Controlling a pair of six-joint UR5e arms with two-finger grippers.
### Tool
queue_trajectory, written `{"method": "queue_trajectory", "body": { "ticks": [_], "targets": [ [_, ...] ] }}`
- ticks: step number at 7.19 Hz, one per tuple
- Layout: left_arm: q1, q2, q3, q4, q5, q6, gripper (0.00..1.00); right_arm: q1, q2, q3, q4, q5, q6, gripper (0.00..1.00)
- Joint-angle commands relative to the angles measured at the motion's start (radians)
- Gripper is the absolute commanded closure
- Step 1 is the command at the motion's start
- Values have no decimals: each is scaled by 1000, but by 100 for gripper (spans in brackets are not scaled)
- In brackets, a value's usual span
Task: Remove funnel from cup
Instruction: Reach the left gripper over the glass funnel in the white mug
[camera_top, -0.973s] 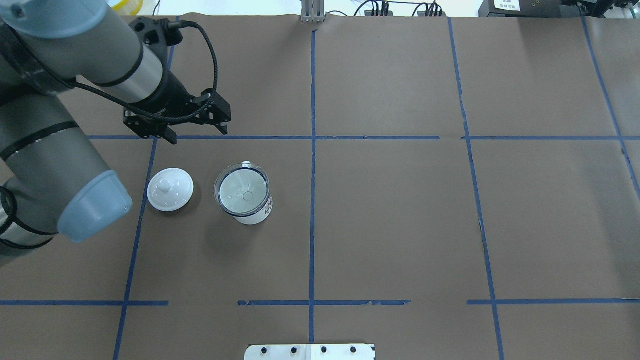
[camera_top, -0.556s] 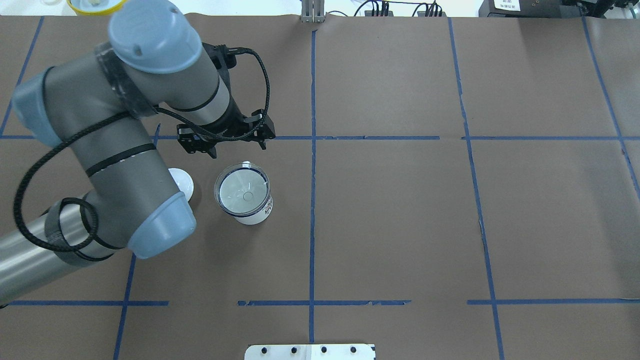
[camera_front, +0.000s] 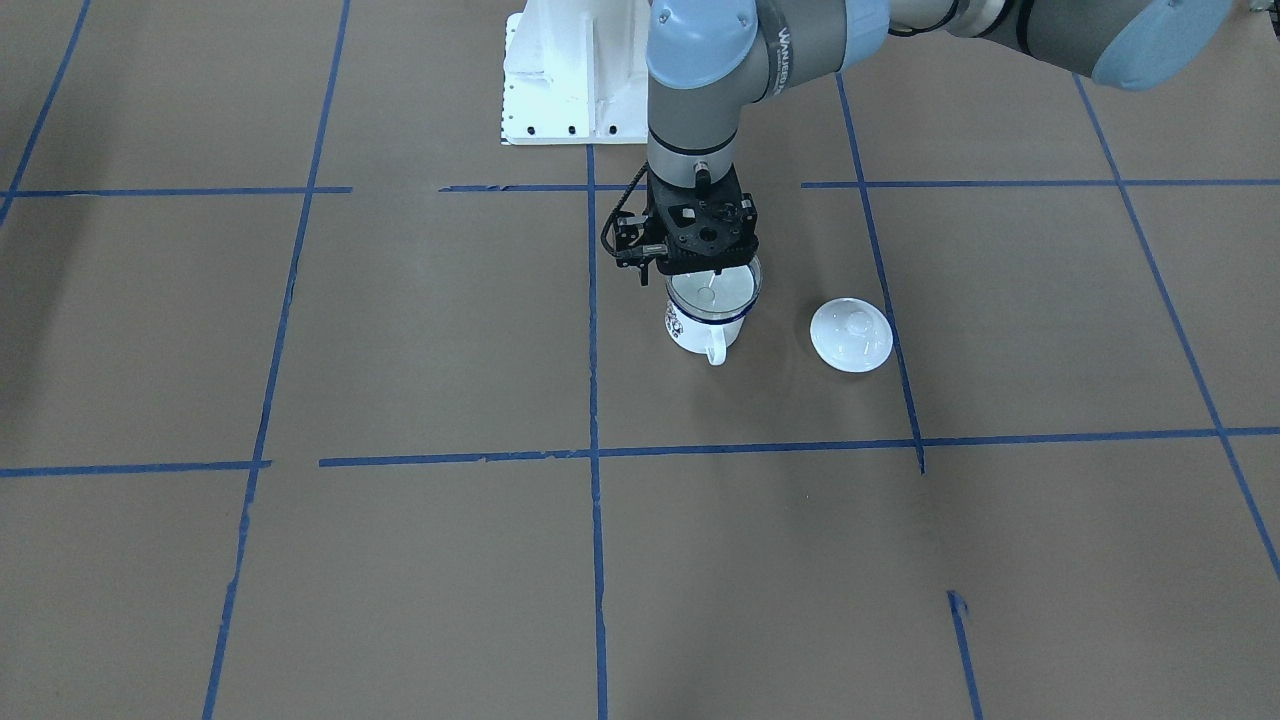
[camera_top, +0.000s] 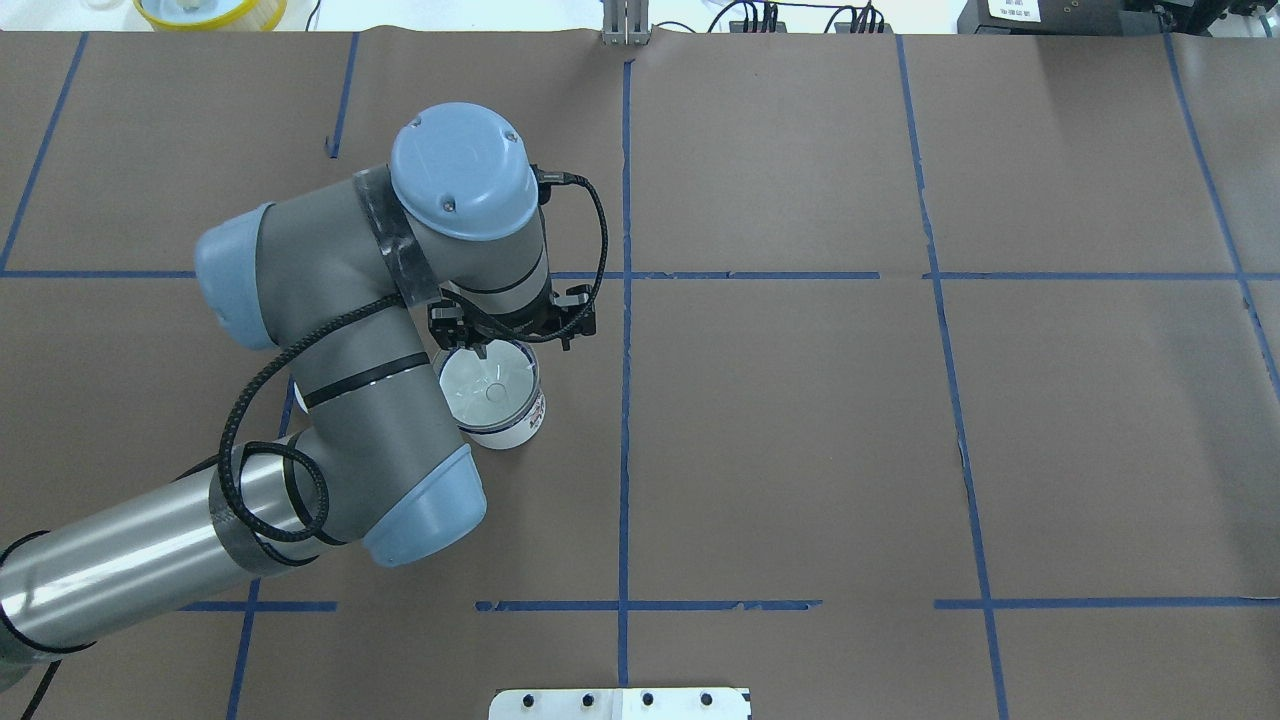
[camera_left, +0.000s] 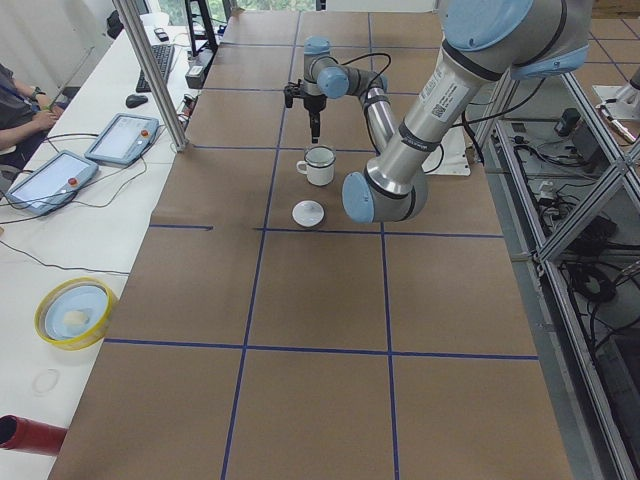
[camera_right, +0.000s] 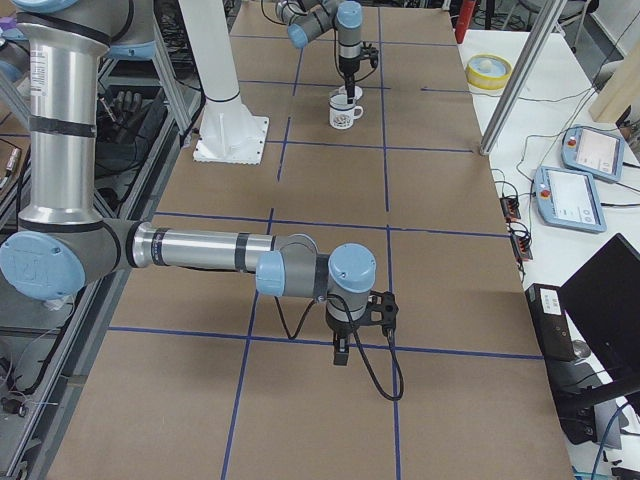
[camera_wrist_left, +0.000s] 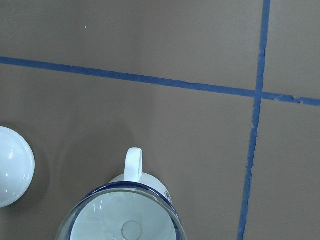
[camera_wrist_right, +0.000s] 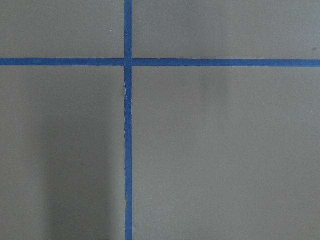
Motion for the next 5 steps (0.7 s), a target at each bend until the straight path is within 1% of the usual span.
{"method": "queue_trajectory", "body": {
  "ticks": [1,3,5],
  "targets": [
    [23,3,10,-6,5,0,37,0,0,0,0,0,0,0],
    [44,5,27,-12,4,3,42,0,0,0,0,0,0,0],
    [44,6,57,-44,5,6,43,0,0,0,0,0,0,0]
  ]
}}
